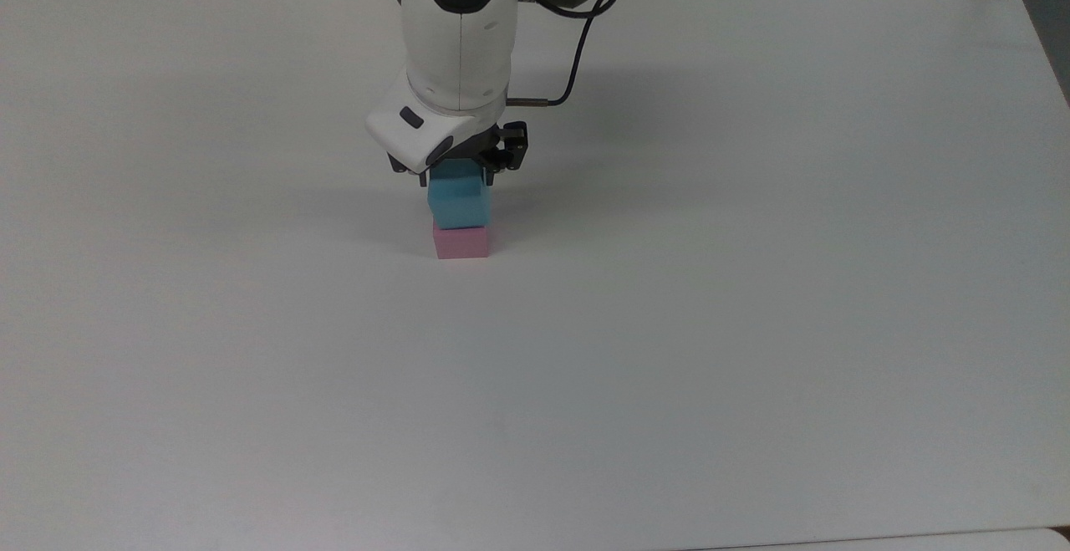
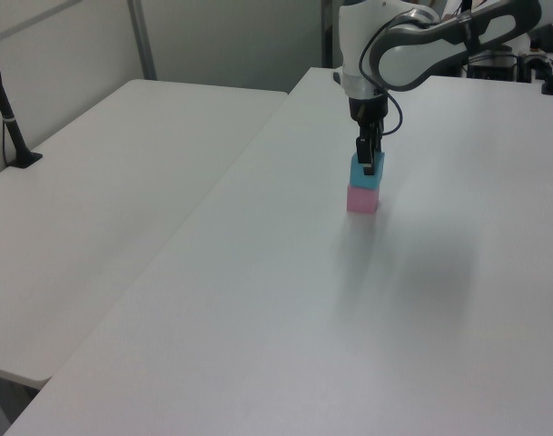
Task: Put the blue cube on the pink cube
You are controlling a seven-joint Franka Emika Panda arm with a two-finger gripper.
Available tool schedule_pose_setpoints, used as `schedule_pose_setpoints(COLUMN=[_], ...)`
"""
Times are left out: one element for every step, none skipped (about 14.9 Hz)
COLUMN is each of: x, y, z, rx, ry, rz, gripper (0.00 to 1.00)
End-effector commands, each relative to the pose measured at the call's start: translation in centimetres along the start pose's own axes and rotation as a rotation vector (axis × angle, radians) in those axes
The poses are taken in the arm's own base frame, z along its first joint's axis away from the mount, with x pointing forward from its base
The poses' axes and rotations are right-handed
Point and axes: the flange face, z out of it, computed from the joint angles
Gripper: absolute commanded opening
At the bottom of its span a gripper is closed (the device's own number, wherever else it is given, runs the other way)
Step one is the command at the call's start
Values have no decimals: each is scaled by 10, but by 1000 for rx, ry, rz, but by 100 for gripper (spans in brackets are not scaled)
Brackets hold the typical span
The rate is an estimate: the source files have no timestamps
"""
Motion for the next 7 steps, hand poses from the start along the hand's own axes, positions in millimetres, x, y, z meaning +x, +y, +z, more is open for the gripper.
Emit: schedule_pose_setpoints(x=[4,4,4,3,2,-2,-9], y=[-4,-4,-5,-6,-5,-4,0], z=[-2,-2,-3,-5,-9,-20,-32], rx=[-38,-38,-37,-37,-34,-31,-24], ry=[16,16,18,15,15,20,14], rz=[7,11,12,11,12,15,30], gripper=[100,100,100,100,100,100,100])
